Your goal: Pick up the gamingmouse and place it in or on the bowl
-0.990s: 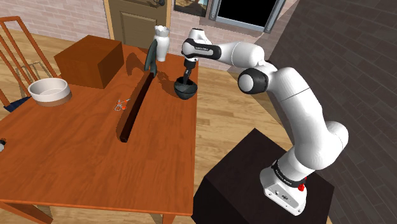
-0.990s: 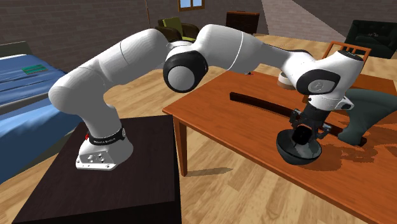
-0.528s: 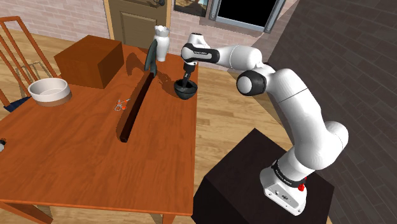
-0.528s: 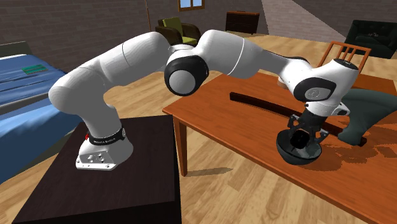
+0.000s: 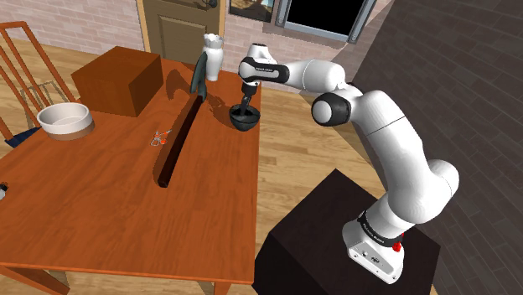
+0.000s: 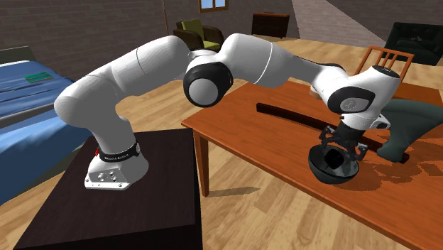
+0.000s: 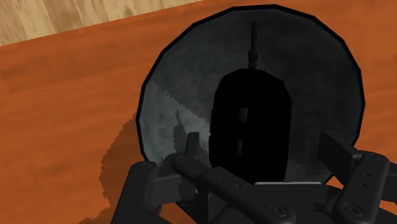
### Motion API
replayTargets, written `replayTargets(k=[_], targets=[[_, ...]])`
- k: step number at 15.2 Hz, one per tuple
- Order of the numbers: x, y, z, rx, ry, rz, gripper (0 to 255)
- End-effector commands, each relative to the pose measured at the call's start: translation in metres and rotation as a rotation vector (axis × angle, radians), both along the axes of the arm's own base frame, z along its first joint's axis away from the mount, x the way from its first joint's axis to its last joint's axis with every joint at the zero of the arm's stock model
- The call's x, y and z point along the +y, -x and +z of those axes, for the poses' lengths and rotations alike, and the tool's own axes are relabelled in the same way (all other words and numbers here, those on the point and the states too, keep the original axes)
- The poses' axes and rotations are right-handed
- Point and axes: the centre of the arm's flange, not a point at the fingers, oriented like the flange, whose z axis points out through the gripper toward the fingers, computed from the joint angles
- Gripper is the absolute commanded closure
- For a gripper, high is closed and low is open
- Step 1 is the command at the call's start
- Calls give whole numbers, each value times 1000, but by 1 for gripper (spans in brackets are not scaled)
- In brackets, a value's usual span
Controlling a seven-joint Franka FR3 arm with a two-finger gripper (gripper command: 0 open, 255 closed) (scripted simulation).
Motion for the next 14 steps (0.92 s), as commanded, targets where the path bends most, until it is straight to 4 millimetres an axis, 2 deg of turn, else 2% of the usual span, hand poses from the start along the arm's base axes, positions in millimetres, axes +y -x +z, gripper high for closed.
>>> replayTargets(k=[1, 2, 6, 14], targets=[[0, 0, 0, 0, 0, 0, 0], [0, 0, 0, 0, 0, 0, 0], [-4, 0, 50, 0, 0, 0, 0], [-4, 0, 50, 0, 0, 0, 0]])
